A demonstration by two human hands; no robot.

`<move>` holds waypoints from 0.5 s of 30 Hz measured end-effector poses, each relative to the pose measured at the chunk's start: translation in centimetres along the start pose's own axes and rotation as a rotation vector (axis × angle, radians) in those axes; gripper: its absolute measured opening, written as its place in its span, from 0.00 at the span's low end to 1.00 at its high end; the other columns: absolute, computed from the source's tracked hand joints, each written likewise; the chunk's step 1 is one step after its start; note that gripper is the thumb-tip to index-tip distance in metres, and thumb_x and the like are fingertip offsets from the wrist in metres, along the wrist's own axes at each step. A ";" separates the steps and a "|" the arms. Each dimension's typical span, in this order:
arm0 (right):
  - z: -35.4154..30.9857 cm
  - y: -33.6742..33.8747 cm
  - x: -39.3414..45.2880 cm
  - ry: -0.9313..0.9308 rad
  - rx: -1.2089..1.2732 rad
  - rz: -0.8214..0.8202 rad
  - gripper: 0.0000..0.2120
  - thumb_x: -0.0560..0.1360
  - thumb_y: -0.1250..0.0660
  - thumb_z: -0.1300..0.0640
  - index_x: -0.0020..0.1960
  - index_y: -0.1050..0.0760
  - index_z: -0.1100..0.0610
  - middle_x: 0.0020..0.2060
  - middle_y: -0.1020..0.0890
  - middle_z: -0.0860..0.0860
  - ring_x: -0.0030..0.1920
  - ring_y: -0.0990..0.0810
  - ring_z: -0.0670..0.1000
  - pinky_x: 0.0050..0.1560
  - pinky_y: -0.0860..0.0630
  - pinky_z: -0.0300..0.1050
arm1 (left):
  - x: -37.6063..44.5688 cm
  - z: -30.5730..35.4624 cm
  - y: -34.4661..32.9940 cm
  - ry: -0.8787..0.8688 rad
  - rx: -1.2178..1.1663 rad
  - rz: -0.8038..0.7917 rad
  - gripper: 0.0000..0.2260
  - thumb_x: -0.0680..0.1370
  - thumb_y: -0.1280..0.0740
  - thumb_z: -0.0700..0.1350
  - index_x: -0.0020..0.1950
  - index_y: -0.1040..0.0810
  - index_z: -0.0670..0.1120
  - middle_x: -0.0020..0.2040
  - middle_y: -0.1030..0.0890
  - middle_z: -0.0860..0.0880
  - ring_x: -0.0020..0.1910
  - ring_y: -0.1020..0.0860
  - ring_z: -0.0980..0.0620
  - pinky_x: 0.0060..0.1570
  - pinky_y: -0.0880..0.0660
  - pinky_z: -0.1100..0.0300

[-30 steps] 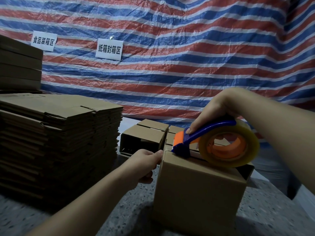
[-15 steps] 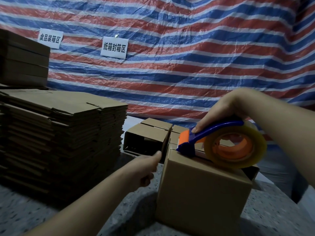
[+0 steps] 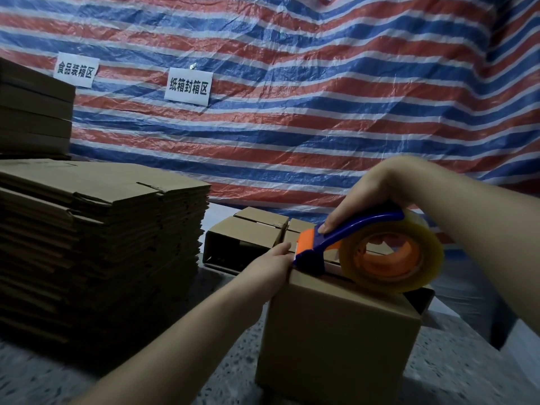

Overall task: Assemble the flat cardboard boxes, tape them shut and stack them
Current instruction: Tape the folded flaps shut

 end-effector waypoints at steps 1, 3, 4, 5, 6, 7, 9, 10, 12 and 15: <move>0.2 0.2 0.0 -0.004 -0.002 0.002 0.32 0.66 0.26 0.33 0.57 0.21 0.59 0.38 0.13 0.55 0.35 0.14 0.51 0.34 0.19 0.42 | -0.1 0.3 -0.1 -0.013 0.018 0.006 0.22 0.82 0.40 0.45 0.77 0.35 0.54 0.69 0.26 0.45 0.62 0.24 0.48 0.62 0.26 0.53; 0.8 0.4 0.1 -0.015 0.014 -0.009 0.36 0.61 0.24 0.33 0.56 0.20 0.59 0.40 0.13 0.56 0.36 0.14 0.53 0.35 0.19 0.42 | -0.3 0.7 0.1 -0.037 0.051 0.039 0.22 0.82 0.43 0.40 0.77 0.34 0.53 0.71 0.27 0.45 0.65 0.26 0.48 0.67 0.29 0.52; 1.2 0.4 0.1 -0.015 0.027 -0.020 0.38 0.58 0.22 0.33 0.55 0.19 0.60 0.41 0.13 0.56 0.37 0.13 0.54 0.36 0.18 0.43 | -0.4 0.8 0.2 -0.042 0.056 0.055 0.23 0.82 0.44 0.39 0.76 0.32 0.53 0.72 0.28 0.46 0.66 0.27 0.48 0.68 0.30 0.52; 1.7 0.5 0.2 -0.012 0.033 -0.031 0.40 0.55 0.21 0.32 0.56 0.18 0.60 0.43 0.13 0.57 0.39 0.13 0.54 0.39 0.18 0.44 | -0.5 0.8 0.3 -0.046 0.054 0.068 0.23 0.82 0.45 0.39 0.75 0.31 0.54 0.72 0.28 0.47 0.65 0.27 0.49 0.68 0.30 0.53; 2.5 0.5 0.3 -0.013 0.034 -0.041 0.42 0.53 0.20 0.32 0.56 0.18 0.60 0.46 0.13 0.58 0.41 0.13 0.55 0.42 0.17 0.46 | -0.6 0.8 0.4 -0.052 0.050 0.077 0.22 0.82 0.45 0.39 0.75 0.30 0.54 0.72 0.28 0.48 0.65 0.27 0.50 0.68 0.31 0.54; 3.4 0.6 0.3 -0.022 0.037 -0.054 0.44 0.51 0.19 0.31 0.56 0.17 0.60 0.47 0.13 0.58 0.43 0.14 0.55 0.45 0.17 0.47 | -0.8 0.9 0.5 -0.058 0.052 0.084 0.22 0.82 0.44 0.39 0.74 0.29 0.54 0.72 0.28 0.49 0.65 0.28 0.50 0.68 0.31 0.55; 5.4 0.5 0.1 -0.051 0.053 -0.083 0.46 0.49 0.17 0.31 0.56 0.17 0.61 0.47 0.13 0.59 0.42 0.14 0.56 0.43 0.18 0.48 | -1.0 0.9 0.5 -0.069 0.075 0.096 0.21 0.82 0.44 0.39 0.74 0.29 0.53 0.72 0.28 0.50 0.67 0.29 0.50 0.70 0.34 0.55; 6.3 0.5 0.0 -0.062 0.052 -0.090 0.47 0.48 0.17 0.31 0.57 0.17 0.61 0.47 0.13 0.58 0.42 0.14 0.55 0.41 0.18 0.47 | -1.0 1.0 0.6 -0.075 0.084 0.103 0.21 0.82 0.44 0.40 0.74 0.29 0.53 0.72 0.28 0.50 0.68 0.30 0.50 0.71 0.35 0.54; 7.7 0.2 -0.1 -0.082 0.033 -0.107 0.50 0.47 0.17 0.30 0.59 0.18 0.60 0.47 0.13 0.58 0.42 0.14 0.55 0.41 0.19 0.46 | -0.9 1.0 0.7 -0.081 0.086 0.115 0.20 0.83 0.44 0.40 0.74 0.29 0.53 0.72 0.29 0.49 0.68 0.30 0.50 0.71 0.36 0.55; 7.9 -0.9 0.3 -0.094 0.003 -0.132 0.49 0.50 0.19 0.30 0.60 0.19 0.61 0.48 0.13 0.58 0.43 0.14 0.55 0.43 0.18 0.46 | -1.1 1.0 0.6 -0.083 0.075 0.115 0.19 0.83 0.43 0.41 0.73 0.28 0.53 0.71 0.28 0.50 0.65 0.29 0.51 0.65 0.33 0.58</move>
Point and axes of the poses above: each hand's wrist, its own x-axis towards the middle knuckle, its own y-axis out of the back of the hand, z = x × y, the point moved 10 cm from there along x, towards the middle knuckle
